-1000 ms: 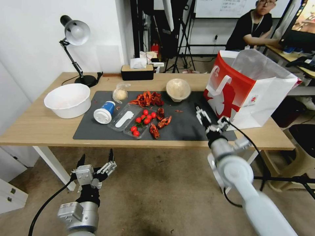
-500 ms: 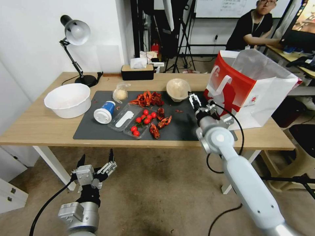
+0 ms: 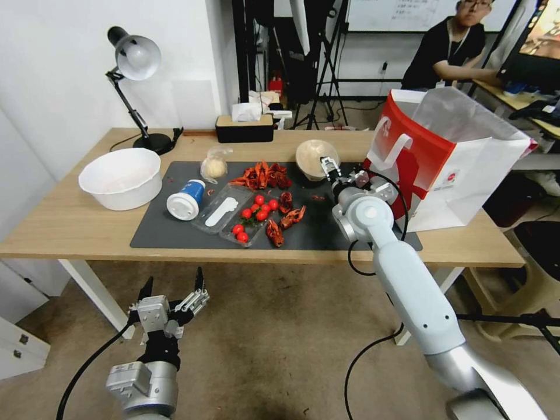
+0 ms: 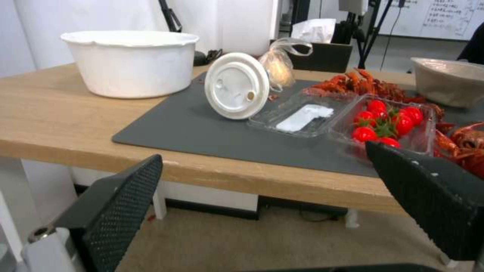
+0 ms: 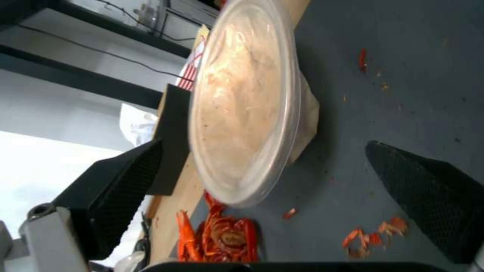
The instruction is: Pick up the trash from the table and place it into the takeout bag.
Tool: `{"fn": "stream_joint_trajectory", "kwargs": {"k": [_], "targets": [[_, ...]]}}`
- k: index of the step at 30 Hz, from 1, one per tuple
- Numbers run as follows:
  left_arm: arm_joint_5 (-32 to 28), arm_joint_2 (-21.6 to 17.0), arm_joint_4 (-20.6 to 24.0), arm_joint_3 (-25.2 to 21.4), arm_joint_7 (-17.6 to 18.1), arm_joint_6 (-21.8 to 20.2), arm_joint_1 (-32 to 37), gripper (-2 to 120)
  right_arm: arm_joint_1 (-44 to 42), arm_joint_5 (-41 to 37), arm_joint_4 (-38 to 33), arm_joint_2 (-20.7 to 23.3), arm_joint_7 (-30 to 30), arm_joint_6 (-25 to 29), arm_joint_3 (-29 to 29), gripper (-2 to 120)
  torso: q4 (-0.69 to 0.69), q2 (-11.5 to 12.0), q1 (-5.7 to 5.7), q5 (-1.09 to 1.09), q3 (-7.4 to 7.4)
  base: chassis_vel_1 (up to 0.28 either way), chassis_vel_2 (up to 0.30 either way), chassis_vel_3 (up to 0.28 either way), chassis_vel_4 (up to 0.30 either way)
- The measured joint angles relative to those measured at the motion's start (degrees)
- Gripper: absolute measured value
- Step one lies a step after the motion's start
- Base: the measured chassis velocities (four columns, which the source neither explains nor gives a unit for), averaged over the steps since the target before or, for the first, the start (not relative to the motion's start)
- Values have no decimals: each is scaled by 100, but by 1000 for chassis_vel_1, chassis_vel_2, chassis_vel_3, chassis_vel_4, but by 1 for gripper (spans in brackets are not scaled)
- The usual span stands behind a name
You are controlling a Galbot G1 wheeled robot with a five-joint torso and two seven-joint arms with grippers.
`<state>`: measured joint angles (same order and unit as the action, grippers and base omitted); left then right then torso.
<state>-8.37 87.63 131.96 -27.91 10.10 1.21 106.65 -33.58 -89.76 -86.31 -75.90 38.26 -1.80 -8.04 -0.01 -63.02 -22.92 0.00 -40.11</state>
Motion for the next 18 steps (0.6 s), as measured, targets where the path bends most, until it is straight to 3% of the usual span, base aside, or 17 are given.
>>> {"fn": "stream_joint_trajectory", "kwargs": {"k": [9, 17, 18], "targets": [[-29, -15, -33, 13, 2, 4, -42, 100, 250, -134, 396, -105, -57, -213, 61, 100, 0, 0, 1, 0, 0, 0, 0, 0, 0], [-88, -44, -58, 8, 5, 9, -68, 100, 444, -138, 687, -191, -67, -292, 102, 81, 1, 0, 0, 0, 0, 0, 0, 0, 0], [-95, -52, -59, 7, 6, 9, -73, 100, 462, -139, 720, -193, -67, -309, 110, 72, 1, 0, 0, 0, 0, 0, 0, 0, 0]]}}
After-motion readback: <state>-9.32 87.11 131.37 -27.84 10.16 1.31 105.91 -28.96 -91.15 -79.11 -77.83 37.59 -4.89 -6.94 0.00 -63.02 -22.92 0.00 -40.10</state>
